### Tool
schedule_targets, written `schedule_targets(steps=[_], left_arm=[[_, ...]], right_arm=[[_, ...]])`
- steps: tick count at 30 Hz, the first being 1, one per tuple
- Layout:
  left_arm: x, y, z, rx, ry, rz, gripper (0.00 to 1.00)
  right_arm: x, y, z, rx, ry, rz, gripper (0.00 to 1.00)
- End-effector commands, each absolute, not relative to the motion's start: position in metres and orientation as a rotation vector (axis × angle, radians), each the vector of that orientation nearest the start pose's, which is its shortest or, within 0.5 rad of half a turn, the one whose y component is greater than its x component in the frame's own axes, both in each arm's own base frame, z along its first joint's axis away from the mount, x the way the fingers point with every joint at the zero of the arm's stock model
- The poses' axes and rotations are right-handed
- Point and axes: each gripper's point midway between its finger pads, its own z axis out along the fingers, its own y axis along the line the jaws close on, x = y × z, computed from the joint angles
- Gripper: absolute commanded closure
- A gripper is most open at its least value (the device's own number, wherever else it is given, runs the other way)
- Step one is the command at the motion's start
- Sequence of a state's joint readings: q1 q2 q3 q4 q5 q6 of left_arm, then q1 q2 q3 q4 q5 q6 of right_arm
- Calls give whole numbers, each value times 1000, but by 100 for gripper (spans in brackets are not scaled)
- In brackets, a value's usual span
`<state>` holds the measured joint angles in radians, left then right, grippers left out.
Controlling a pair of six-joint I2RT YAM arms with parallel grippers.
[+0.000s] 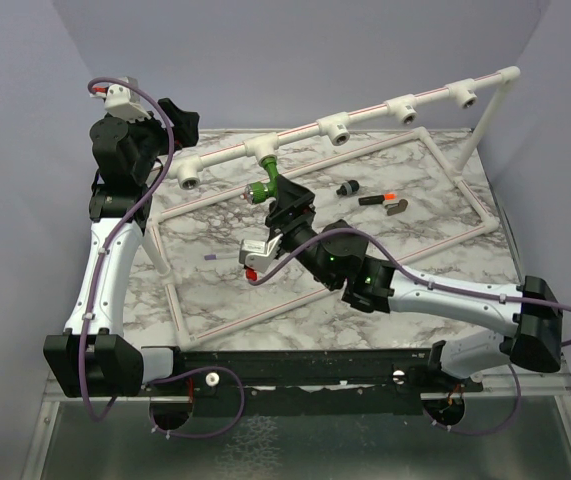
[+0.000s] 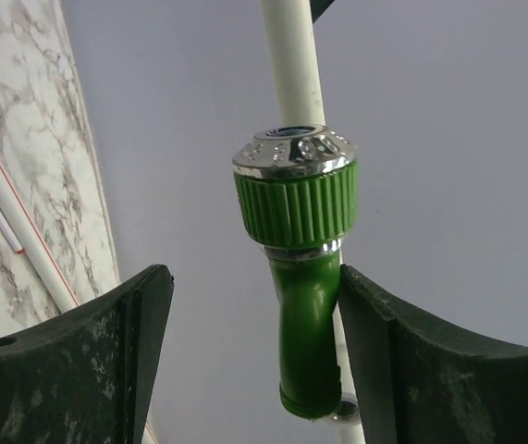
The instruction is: Install the water faucets
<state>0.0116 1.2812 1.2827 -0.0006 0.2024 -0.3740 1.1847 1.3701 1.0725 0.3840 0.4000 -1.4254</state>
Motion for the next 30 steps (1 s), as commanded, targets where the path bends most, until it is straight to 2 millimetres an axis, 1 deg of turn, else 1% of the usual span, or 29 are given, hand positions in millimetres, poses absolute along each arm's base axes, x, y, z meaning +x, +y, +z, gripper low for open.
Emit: schedule_targets(steps=[1,8,13,15,17,19,22,24,30], left_arm=[[429,-47,277,-224,1916,-456,1],[429,-47,276,-226,1917,-455,1],[429,-47,276,-225,1918,-456,1],[429,-47,276,-226,1917,-455,1],[430,-47,275,-226,1919,-455,1],[430,-47,275,-226,1920,-455,1],[430,-47,275,-225,1922,-458,1],[430,-47,275,-225,1921,-457,1],[429,-47,276,-224,1918,-458,1]], right_arm=[[272,362,392,-1249,714,-578,26],[274,367,394,-1220,714,-566,32],[276,373,396,-1209,715,-557,39],[277,373,397,-1196,719,-558,45],[278,374,397,-1185,727,-548,53],[279,374,396,-1169,748,-533,66],[281,373,395,-1128,784,-501,89],[281,372,395,-1090,812,-459,99],[279,375,396,-944,922,-252,99]])
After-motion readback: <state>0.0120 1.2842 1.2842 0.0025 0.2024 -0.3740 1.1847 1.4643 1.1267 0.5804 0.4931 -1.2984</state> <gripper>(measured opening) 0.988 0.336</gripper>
